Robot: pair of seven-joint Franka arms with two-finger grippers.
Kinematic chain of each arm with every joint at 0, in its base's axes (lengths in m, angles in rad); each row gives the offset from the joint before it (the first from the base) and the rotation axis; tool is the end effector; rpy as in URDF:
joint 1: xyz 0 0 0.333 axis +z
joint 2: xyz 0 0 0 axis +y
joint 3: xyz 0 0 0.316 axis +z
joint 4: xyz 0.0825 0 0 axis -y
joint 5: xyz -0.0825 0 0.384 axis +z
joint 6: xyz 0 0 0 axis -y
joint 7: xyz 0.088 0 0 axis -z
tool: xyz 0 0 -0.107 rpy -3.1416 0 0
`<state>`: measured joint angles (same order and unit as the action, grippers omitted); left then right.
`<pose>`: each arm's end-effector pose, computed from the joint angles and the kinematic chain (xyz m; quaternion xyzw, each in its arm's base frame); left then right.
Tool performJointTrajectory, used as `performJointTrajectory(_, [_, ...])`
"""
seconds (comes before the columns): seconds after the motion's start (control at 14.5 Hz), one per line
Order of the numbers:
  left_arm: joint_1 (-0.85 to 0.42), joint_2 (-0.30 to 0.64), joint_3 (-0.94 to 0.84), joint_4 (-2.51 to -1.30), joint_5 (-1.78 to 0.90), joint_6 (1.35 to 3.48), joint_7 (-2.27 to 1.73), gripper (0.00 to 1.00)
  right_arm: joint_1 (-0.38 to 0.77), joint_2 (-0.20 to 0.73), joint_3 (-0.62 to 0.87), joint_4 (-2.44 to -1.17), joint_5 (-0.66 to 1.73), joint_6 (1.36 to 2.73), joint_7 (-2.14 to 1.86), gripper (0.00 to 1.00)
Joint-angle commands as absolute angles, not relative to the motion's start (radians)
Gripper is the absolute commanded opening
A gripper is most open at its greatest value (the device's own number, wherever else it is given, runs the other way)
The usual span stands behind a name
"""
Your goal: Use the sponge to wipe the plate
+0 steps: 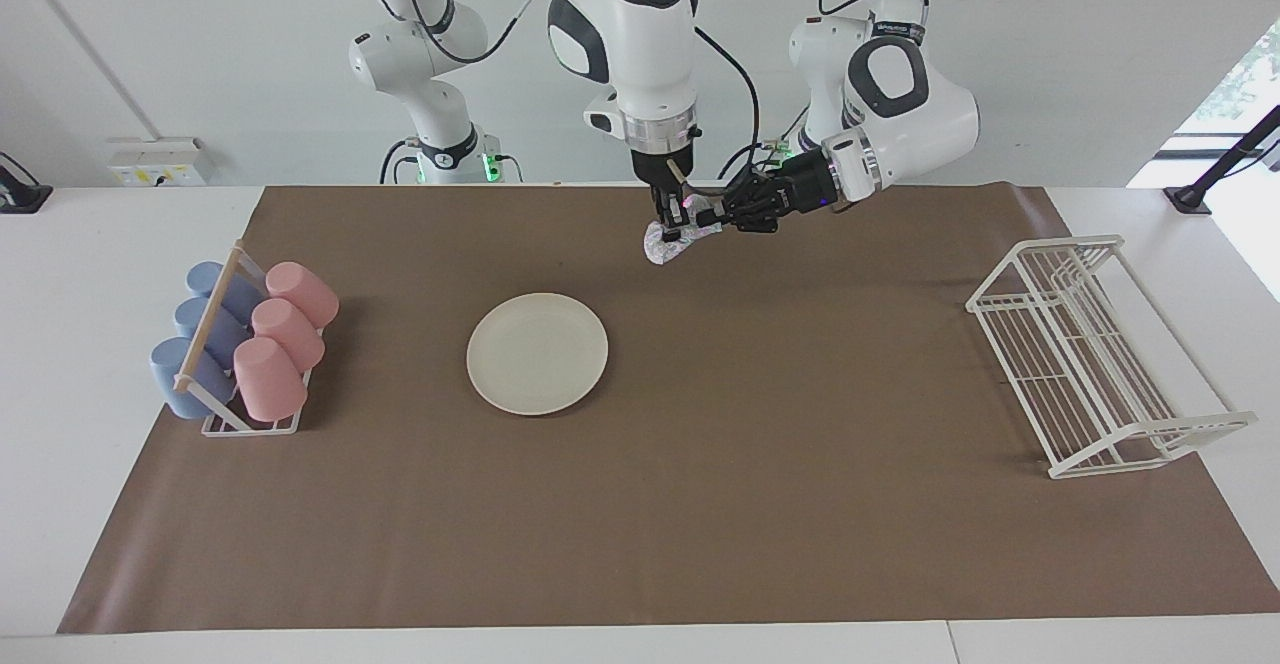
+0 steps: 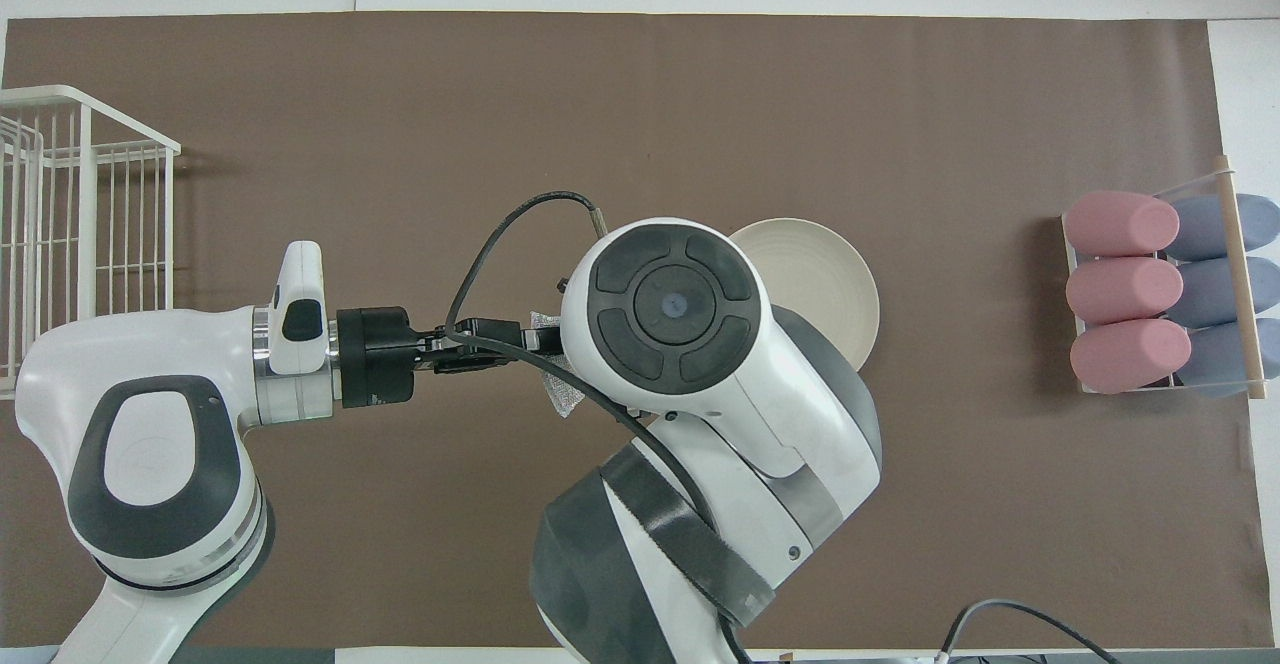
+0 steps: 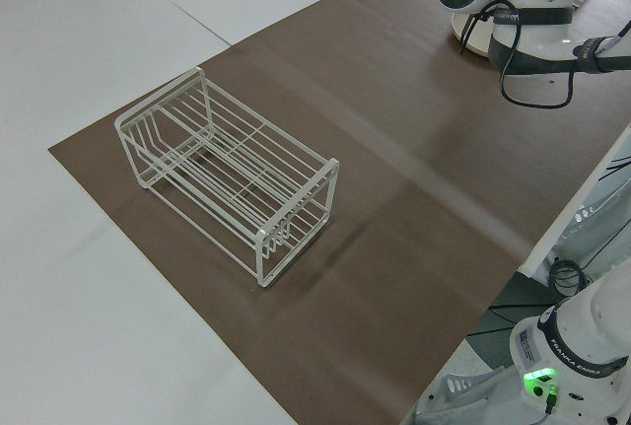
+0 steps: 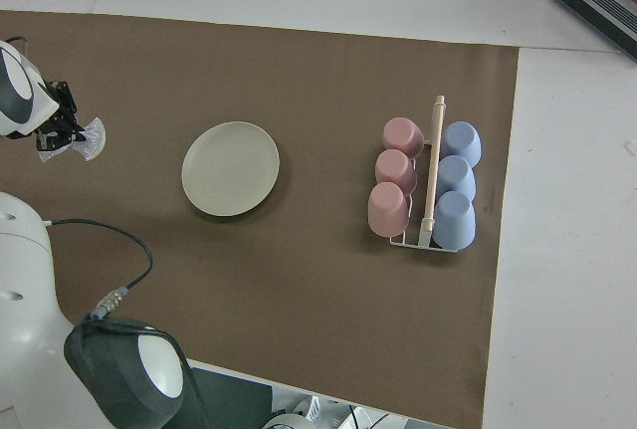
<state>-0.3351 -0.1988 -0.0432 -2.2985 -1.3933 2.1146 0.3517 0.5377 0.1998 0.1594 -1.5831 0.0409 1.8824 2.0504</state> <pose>0.4480 -0.2276 0.4631 0.8357 0.0321 0.0000 0.5483 0.4894 0.4031 0.5300 -0.7734 0.6309 0.0248 0.0569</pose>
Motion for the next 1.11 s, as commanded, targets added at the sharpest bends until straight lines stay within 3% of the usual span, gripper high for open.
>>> performJointTrajectory(0.0, [-0.345, -0.229, -0.029, -2.322, -1.408, 2.112, 0.336, 0.0, 0.502, 0.196, 0.169, -1.589, 0.021, 1.864, 1.875, 0.65])
performJointTrajectory(0.07, [-0.344, -0.229, -0.029, -2.322, -1.408, 2.112, 0.331, 0.0, 0.5, 0.18, 0.169, -1.617, 0.023, 1.868, 1.846, 1.0])
performJointTrajectory(0.28, [-0.341, -0.229, -0.029, -2.322, -1.408, 2.111, 0.328, 0.0, 0.454, 0.135, 0.169, -1.641, 0.021, 1.865, 1.755, 1.0])
performJointTrajectory(0.48, [-0.339, -0.226, -0.026, -2.316, -1.384, 2.118, 0.292, 0.0, 0.37, 0.078, 0.167, -1.689, 0.023, 1.861, 1.382, 1.0])
performJointTrajectory(0.76, [-0.331, -0.216, -0.026, -2.292, -1.12, 2.122, 0.164, 0.0, 0.198, 0.015, 0.169, -1.717, 0.023, 1.859, 0.768, 1.0])
performJointTrajectory(1.04, [-0.333, -0.207, -0.026, -2.27, -0.861, 2.122, 0.04, 0.0, 0.097, 0.012, 0.167, -1.718, 0.023, 1.777, 0.484, 1.0])
